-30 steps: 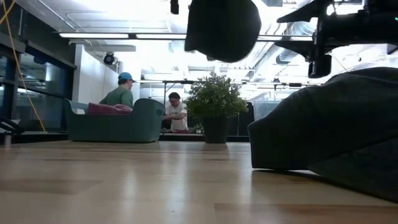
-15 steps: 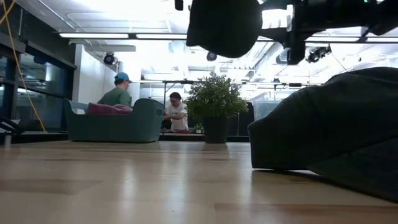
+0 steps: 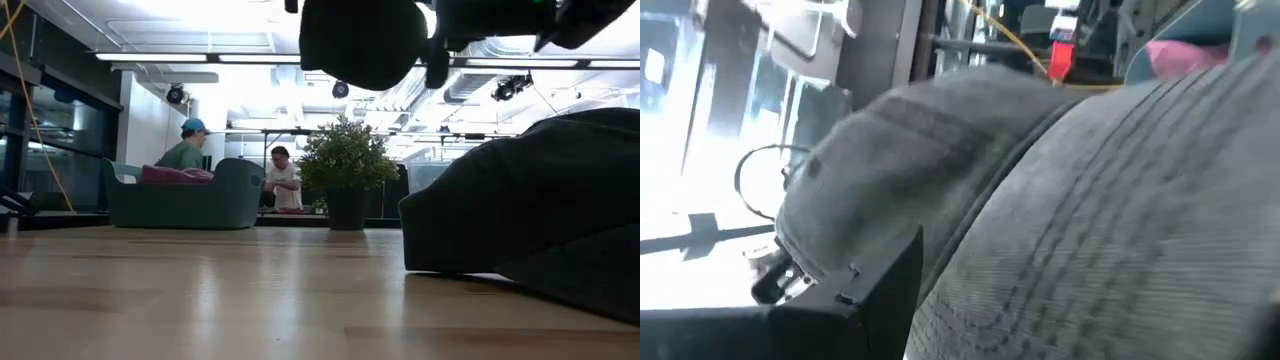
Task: Pick & Place hat
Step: Put the top black cap into the transparent bin
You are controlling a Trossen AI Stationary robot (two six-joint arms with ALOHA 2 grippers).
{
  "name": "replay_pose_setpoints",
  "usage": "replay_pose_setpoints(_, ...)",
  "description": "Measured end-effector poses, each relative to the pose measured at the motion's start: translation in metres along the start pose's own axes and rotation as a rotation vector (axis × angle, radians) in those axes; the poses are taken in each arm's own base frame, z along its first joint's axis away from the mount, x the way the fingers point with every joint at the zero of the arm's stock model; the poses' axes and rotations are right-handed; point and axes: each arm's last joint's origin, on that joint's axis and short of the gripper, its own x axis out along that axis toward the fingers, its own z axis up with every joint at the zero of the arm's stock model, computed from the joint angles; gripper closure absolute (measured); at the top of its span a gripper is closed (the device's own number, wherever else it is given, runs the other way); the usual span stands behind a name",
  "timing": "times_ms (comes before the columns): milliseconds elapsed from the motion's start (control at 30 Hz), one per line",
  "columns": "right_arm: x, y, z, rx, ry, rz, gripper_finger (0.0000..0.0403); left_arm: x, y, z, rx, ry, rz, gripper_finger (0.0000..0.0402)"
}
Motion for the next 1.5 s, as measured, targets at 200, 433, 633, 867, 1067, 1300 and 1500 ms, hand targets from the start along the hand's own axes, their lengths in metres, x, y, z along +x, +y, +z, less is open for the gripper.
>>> replay_pose_setpoints(200, 0.018, 0.007, -0.004, -0.02, 0.041, 0.015, 0.0174, 0.0, -0.001, -0.001, 0.0, 0.028, -0.038, 0.0401)
replay_pose_setpoints(433, 0.028, 0.014, -0.001, -0.065, 0.007, 0.037, 0.0179, 0.0, -0.005, -0.004, -0.002, 0.052, -0.068, 0.0401)
replay_pose_setpoints(633, 0.029, 0.014, 0.004, -0.086, 0.002, 0.042, 0.02, 0.0, -0.003, -0.006, -0.013, 0.07, -0.055, 0.0401)
replay_pose_setpoints(867, 0.03, 0.013, 0.008, -0.096, 0.047, 0.044, 0.0251, 0.0, -0.003, -0.006, -0.014, 0.07, -0.055, 0.0401)
replay_pose_setpoints(1067, 0.03, 0.013, 0.008, -0.131, 0.08, 0.055, 0.0337, 0.0, -0.002, -0.007, -0.015, 0.079, -0.047, 0.0401)
replay_pose_setpoints(1300, 0.03, 0.014, 0.009, -0.163, 0.107, 0.065, 0.0389, 0.0, 0.0, -0.009, -0.02, 0.108, -0.026, 0.0401)
replay_pose_setpoints(1500, 0.03, 0.014, 0.009, -0.187, 0.11, 0.07, 0.0397, 0.0, 0.0, -0.01, -0.021, 0.111, -0.021, 0.04)
